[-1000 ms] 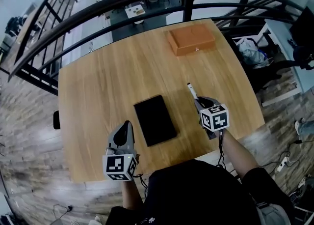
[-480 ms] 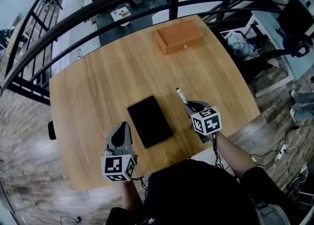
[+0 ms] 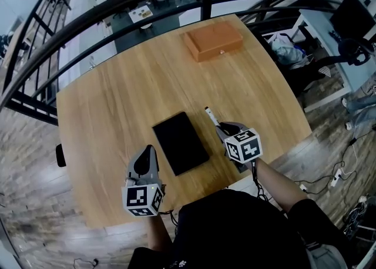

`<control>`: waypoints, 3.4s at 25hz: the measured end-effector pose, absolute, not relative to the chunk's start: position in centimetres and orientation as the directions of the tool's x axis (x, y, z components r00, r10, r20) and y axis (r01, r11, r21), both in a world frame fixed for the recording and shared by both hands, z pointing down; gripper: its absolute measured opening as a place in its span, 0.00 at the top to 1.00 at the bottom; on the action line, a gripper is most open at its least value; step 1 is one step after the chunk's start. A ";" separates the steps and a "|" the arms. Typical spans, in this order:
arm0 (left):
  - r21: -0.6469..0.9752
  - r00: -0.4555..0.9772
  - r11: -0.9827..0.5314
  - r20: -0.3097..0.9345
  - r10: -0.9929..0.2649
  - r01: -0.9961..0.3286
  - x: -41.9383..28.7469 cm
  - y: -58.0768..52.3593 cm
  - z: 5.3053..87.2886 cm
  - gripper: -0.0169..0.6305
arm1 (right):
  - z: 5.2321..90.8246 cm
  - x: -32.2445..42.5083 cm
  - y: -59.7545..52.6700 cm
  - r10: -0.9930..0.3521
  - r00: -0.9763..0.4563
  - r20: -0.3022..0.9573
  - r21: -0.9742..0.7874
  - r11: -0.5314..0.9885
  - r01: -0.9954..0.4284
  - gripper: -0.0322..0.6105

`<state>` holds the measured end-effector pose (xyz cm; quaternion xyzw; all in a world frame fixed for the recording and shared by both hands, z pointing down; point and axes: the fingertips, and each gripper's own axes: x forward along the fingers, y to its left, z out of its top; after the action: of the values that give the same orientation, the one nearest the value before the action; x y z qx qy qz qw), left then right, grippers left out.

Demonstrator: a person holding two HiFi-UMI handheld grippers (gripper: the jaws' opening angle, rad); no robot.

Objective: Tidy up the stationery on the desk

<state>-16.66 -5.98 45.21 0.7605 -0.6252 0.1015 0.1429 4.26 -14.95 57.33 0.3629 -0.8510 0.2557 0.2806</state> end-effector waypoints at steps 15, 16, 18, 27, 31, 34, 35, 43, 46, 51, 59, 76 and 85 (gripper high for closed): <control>0.101 0.213 -0.190 0.345 -0.914 -0.977 -18.2 -5.4 46.1 0.98 | 59.4 2.0 -13.0 -0.432 -0.577 0.693 -0.307 0.547 -0.779 0.83; 0.103 0.214 -0.189 0.344 -0.914 -0.977 -18.4 -5.4 46.2 0.98 | 59.6 1.9 -12.9 -0.430 -0.576 0.695 -0.313 0.540 -0.781 0.83; 0.107 0.212 -0.186 0.345 -0.914 -0.977 -18.8 -5.3 46.4 0.98 | 59.9 1.6 -12.7 -0.424 -0.574 0.700 -0.323 0.529 -0.784 0.83; 0.118 0.219 -0.189 0.342 -0.914 -0.975 -19.7 -5.4 47.2 0.98 | 60.6 0.8 -12.2 -0.414 -0.564 0.714 -0.339 0.499 -0.797 0.83; 0.128 0.215 -0.181 0.346 -0.913 -0.975 -20.3 -5.0 47.7 0.98 | 61.2 0.3 -11.9 -0.398 -0.559 0.727 -0.347 0.490 -0.800 0.83; 0.134 0.208 -0.172 0.346 -0.915 -0.976 -20.9 -4.7 47.9 0.98 | 61.4 -0.1 -11.6 -0.382 -0.562 0.734 -0.357 0.487 -0.797 0.83; 0.136 0.205 -0.168 0.347 -0.915 -0.976 -21.1 -4.6 48.0 0.98 | 61.5 -0.2 -11.5 -0.378 -0.562 0.735 -0.358 0.488 -0.796 0.83; 0.146 0.187 -0.142 0.360 -0.914 -0.979 -21.8 -4.0 48.9 0.98 | 62.1 -0.4 -11.8 -0.361 -0.565 0.741 -0.377 0.472 -0.797 0.83; 0.150 0.180 -0.134 0.361 -0.915 -0.980 -22.3 -3.9 48.9 0.98 | 62.3 -0.8 -11.7 -0.350 -0.568 0.745 -0.385 0.470 -0.794 0.83; 0.140 0.176 -0.133 0.363 -0.915 -0.981 -22.2 -4.1 48.8 0.98 | 62.8 -1.0 -11.4 -0.329 -0.572 0.751 -0.394 0.472 -0.789 0.83; 0.137 0.164 -0.121 0.368 -0.915 -0.983 -22.2 -4.0 48.8 0.98 | 63.1 -1.1 -11.6 -0.317 -0.582 0.749 -0.414 0.462 -0.784 0.83; 0.108 0.127 -0.093 0.377 -0.917 -0.990 -21.9 -3.2 48.5 0.98 | 62.8 -1.1 -11.8 -0.304 -0.633 0.712 -0.477 0.452 -0.754 0.79; 0.081 0.108 -0.084 0.369 -0.923 -0.993 -21.9 -3.3 47.5 0.98 | 60.0 -1.3 -13.2 -0.349 -0.665 0.660 -0.480 0.485 -0.731 0.81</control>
<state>-21.87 -3.35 47.50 0.7277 -0.6583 0.1117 0.1569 -1.35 -13.17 59.95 0.3269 -0.8259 0.3880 0.2457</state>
